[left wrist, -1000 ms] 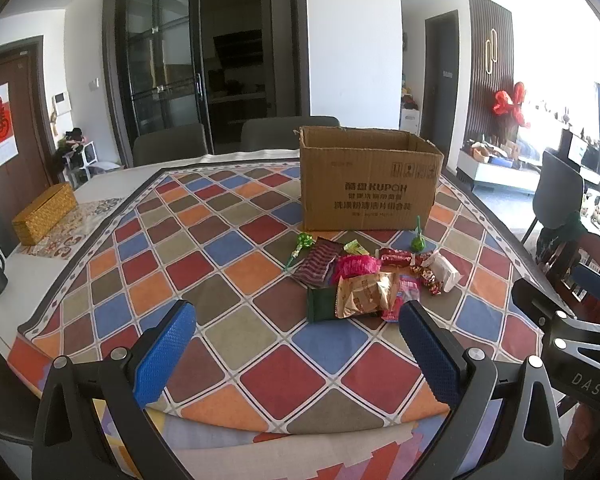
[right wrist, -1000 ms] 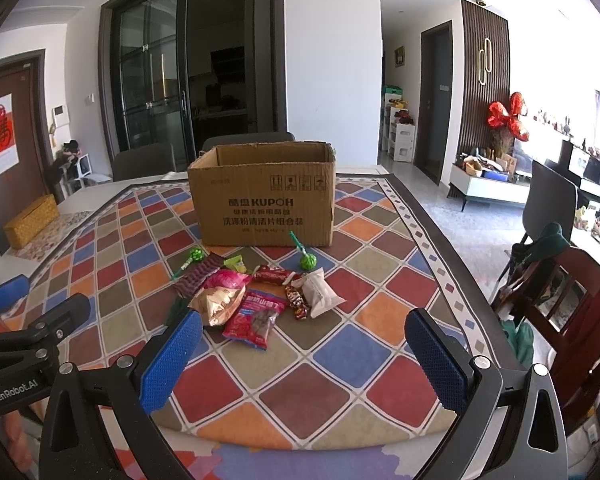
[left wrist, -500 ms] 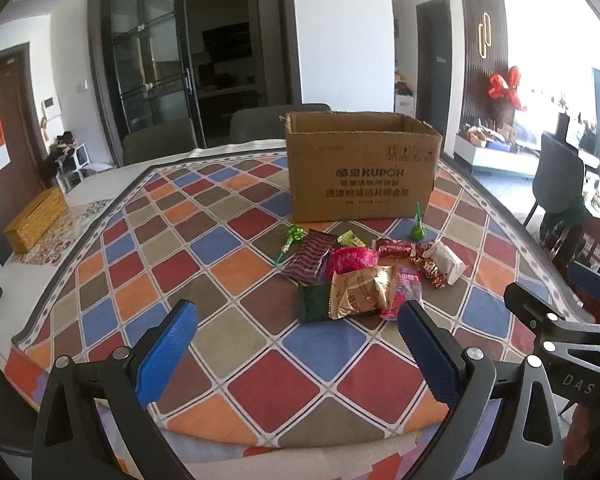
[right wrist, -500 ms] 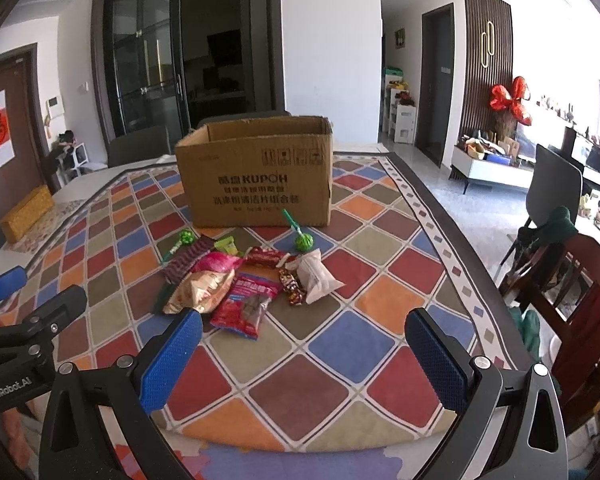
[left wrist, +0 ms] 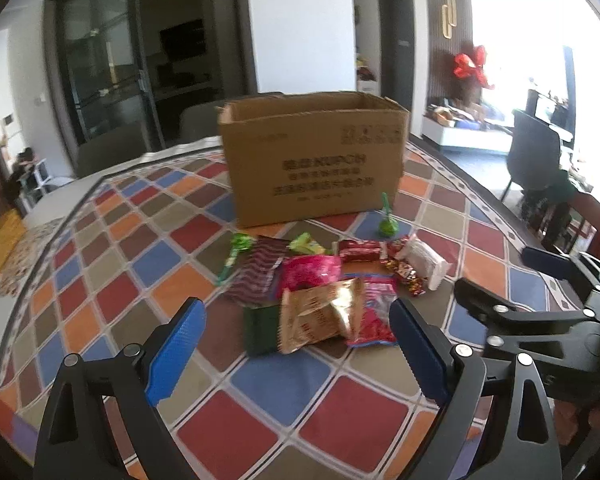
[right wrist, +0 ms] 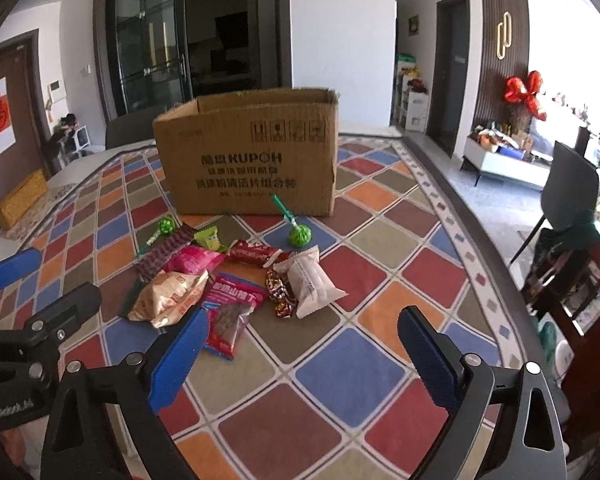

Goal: Organize snacks
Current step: 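Grasp the tan biscuit packet with the left tool while the right tool grasps the white packet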

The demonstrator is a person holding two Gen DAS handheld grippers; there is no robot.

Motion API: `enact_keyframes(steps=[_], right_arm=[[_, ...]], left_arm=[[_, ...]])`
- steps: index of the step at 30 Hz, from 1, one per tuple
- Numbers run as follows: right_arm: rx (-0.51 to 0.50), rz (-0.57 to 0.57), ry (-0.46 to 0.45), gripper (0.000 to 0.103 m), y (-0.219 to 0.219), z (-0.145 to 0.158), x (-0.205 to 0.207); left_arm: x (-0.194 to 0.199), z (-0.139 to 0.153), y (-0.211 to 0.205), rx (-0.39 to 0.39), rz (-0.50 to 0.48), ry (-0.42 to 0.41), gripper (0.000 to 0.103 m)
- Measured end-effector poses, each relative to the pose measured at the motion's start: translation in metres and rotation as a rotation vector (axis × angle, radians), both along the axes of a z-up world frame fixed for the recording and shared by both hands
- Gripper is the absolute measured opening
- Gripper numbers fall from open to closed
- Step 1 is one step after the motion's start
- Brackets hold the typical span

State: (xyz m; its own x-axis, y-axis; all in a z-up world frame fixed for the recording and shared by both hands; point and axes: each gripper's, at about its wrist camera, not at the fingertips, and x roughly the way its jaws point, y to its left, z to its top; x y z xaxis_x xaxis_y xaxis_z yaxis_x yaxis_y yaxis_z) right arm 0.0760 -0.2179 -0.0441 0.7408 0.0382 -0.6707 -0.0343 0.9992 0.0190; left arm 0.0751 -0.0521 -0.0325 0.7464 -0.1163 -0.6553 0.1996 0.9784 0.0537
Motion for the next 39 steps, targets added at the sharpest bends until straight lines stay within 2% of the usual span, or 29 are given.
enact_keyframes(steps=[5, 14, 18, 24, 26, 30, 32, 38, 39], right_arm=[[-0.027, 0.037, 0.049, 0.085, -0.004, -0.015, 0.021], [-0.070, 0.117, 0.086, 0.076, 0.001, -0.026, 0.050], [-0.073, 0.130, 0.093, 0.069, 0.002, -0.030, 0.065], [-0.040, 0.107, 0.116, 0.061, -0.003, -0.039, 0.081], [-0.027, 0.107, 0.135, 0.059, -0.004, -0.044, 0.085], [-0.010, 0.107, 0.166, 0.051, -0.007, -0.051, 0.091], [-0.006, 0.102, 0.174, 0.050, -0.009, -0.053, 0.092], [0.007, 0.097, 0.186, 0.047, -0.011, -0.055, 0.098], [0.008, 0.097, 0.188, 0.043, -0.011, -0.055, 0.099]], left_arm=[[0.015, -0.014, -0.015, 0.043, -0.035, 0.009, 0.089], [0.038, -0.035, -0.024, 0.021, -0.046, 0.088, 0.081], [0.045, -0.041, -0.027, 0.025, -0.046, 0.107, 0.077], [0.056, -0.047, -0.029, 0.023, -0.052, 0.136, 0.061], [0.060, -0.049, -0.029, 0.017, -0.057, 0.147, 0.051], [0.064, -0.050, -0.029, -0.003, -0.063, 0.161, 0.043], [0.065, -0.050, -0.030, -0.005, -0.067, 0.159, 0.035], [0.067, -0.050, -0.030, -0.020, -0.071, 0.164, 0.028], [0.067, -0.049, -0.029, -0.026, -0.073, 0.164, 0.026]])
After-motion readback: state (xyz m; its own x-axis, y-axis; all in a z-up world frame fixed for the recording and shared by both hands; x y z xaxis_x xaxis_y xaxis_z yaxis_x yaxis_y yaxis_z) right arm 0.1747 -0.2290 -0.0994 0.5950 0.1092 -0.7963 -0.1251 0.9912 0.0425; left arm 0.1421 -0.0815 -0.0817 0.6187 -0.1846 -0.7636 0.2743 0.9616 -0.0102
